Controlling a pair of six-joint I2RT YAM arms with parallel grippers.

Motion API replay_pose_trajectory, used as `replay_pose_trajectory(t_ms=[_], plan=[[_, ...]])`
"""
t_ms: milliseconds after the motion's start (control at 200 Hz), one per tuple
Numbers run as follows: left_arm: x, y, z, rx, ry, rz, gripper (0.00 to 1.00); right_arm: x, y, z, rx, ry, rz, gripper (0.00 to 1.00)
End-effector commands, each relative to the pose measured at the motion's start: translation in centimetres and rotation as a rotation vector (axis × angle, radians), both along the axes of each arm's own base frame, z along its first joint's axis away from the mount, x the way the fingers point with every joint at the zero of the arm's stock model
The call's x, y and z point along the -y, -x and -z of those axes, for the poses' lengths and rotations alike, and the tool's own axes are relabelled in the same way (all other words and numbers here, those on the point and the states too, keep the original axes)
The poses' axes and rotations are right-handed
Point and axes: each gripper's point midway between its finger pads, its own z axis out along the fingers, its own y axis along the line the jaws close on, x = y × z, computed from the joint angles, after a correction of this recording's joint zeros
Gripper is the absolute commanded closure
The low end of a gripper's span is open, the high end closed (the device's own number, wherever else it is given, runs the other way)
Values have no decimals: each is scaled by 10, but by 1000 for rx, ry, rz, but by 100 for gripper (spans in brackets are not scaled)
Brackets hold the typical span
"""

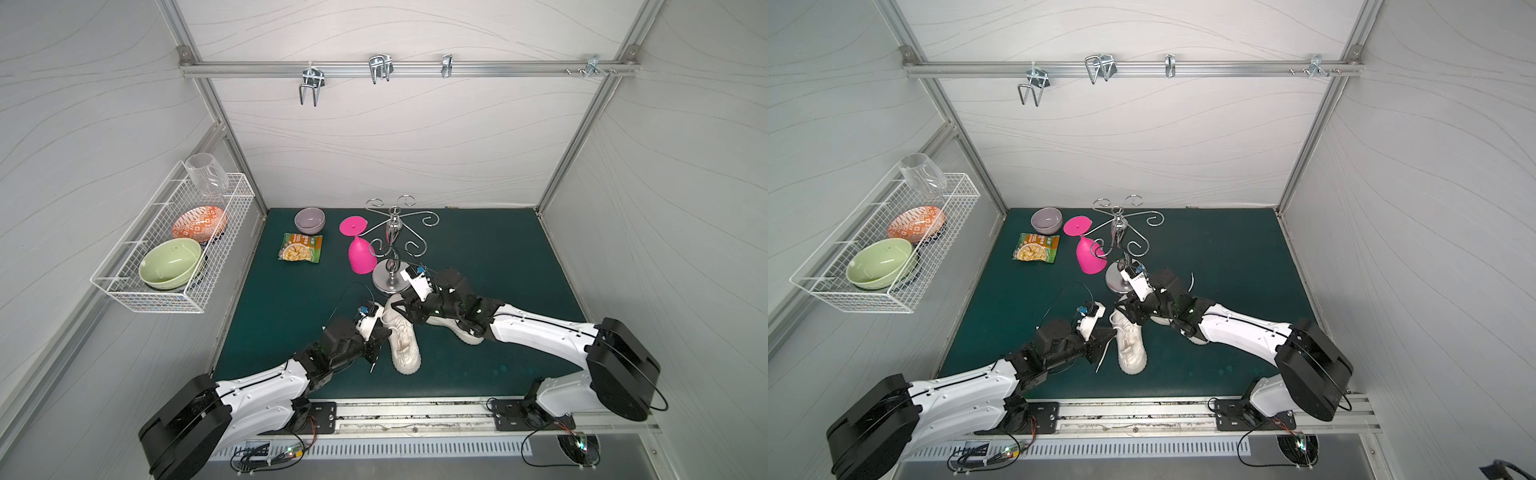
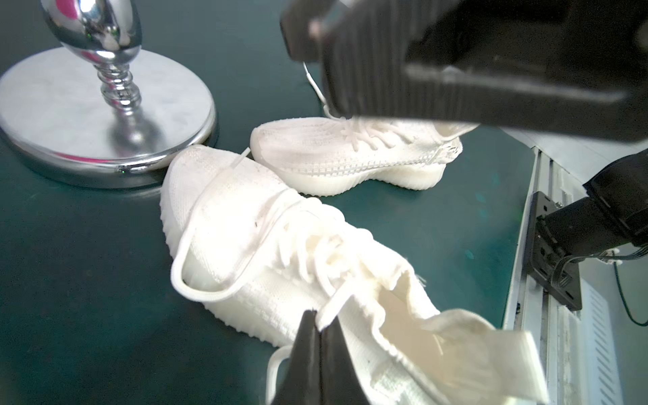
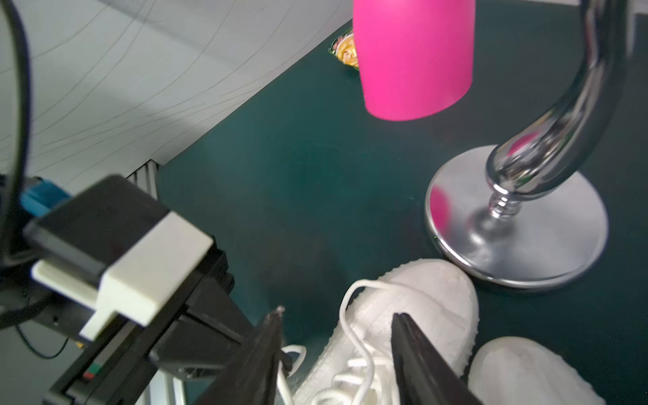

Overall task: Tie the shoes
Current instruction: Wrap the shoelace around the shoelace.

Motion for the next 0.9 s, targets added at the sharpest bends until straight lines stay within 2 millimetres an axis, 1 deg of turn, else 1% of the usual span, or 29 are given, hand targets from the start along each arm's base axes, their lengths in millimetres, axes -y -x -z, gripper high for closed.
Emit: replay_pose_trajectory(t_ms=[0,95,155,225,310,430,615,745,895], plan=[[11,-2,-22,44,66,27,100,8,21,-7,-58,-50,-86,48],[18,-5,-24,56,59,50,100,22,29,8,-124,-50,-108,49],[24,-7,-24,51,58,73,100,30,31,11,-161,-72,-115,50],[32,-9,-23,40,69,91,100,34,36,11,-174,-78,-134,50],[36,-12,-24,38,90,89,100,34,43,11,-192,-71,-174,52],[39,-14,-23,40,87,93,100,33,46,19,-207,-56,-194,55],[41,-15,-27,50,90,98,100,28,46,25,-239,-49,-211,62],[42,-15,-29,54,94,102,100,24,45,27,-253,-51,-229,69],[43,-14,-30,52,99,112,100,21,43,30,-259,-47,-230,70]])
